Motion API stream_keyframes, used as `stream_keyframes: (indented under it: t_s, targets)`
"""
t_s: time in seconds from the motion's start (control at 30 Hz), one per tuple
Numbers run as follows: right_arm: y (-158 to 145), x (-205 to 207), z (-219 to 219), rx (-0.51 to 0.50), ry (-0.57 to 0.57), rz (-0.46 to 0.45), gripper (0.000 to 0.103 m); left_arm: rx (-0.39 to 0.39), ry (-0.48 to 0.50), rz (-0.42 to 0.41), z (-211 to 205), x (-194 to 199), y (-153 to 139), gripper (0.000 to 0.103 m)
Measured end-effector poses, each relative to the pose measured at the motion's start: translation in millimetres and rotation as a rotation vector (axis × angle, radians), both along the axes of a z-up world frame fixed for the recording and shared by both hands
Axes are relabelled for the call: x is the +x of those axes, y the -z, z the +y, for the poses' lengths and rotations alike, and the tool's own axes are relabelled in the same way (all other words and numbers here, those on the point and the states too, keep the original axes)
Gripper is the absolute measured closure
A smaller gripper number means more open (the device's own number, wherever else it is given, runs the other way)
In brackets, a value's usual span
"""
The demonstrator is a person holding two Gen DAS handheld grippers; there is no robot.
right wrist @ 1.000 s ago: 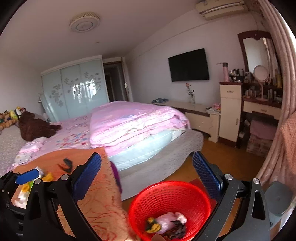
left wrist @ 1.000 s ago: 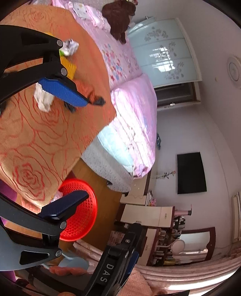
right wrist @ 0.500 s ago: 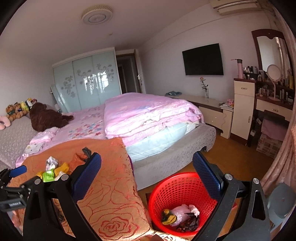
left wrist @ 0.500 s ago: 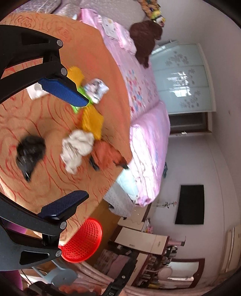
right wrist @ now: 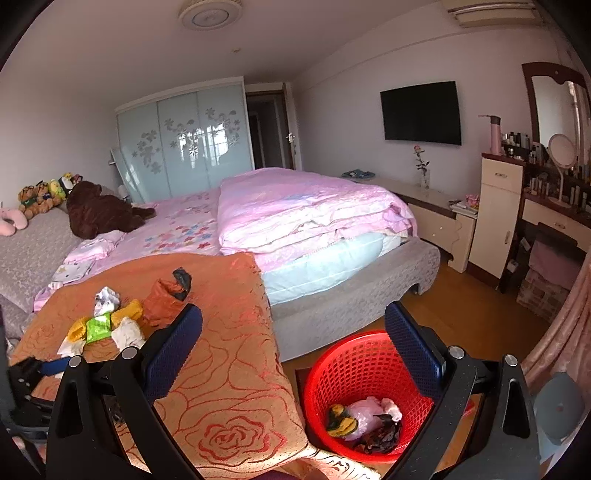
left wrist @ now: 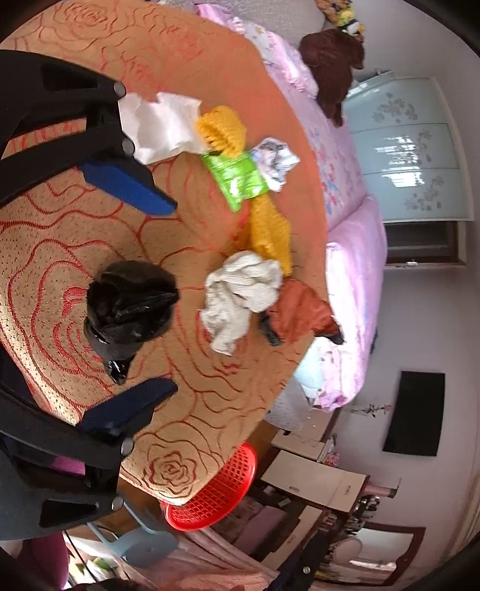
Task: Collect trash
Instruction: 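Grasp the black plastic bag with the left tool while the right tool grasps the white mesh cloth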
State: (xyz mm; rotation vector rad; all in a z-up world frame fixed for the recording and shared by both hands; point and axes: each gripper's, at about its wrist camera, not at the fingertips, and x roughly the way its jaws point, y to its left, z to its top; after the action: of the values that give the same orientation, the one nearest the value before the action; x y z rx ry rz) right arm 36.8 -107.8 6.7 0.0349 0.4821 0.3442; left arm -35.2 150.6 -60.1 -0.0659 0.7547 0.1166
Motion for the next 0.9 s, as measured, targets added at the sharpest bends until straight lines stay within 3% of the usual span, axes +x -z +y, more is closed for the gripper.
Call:
stream_keyframes:
  t_s: [0.07,0.2,0.23,0.53,0.9]
  targets:
    - [1.1,-0.4,2.3,-0.008,-0.007,0.003,0.007,-0.024,0.0,0.034,2.9,3.5,7.6,0.046]
    - [3.9,-0.1,7.3,-0.022,-0.018,0.01,0.007,-0.073,0.016,0.048,6.6,3.2,14.3,0.06]
    - [4.5,-0.3,8.3,-0.026,-0.019,0.011,0.007,-0.068,0.023,0.045,5.2,2.4,13.7,0.068]
    - [16.3,-0.7,26.8,-0.068,-0.089,0.046,0.007,-0.081,0.027,0.022,8.4,0.2,5.1,0.075]
    - [30.8,-0.1,75.7,-0.123,-0.215,0.097,0.007,-0.052,-0.121,-0.081,49.3,-12.0,-32.8,0.074]
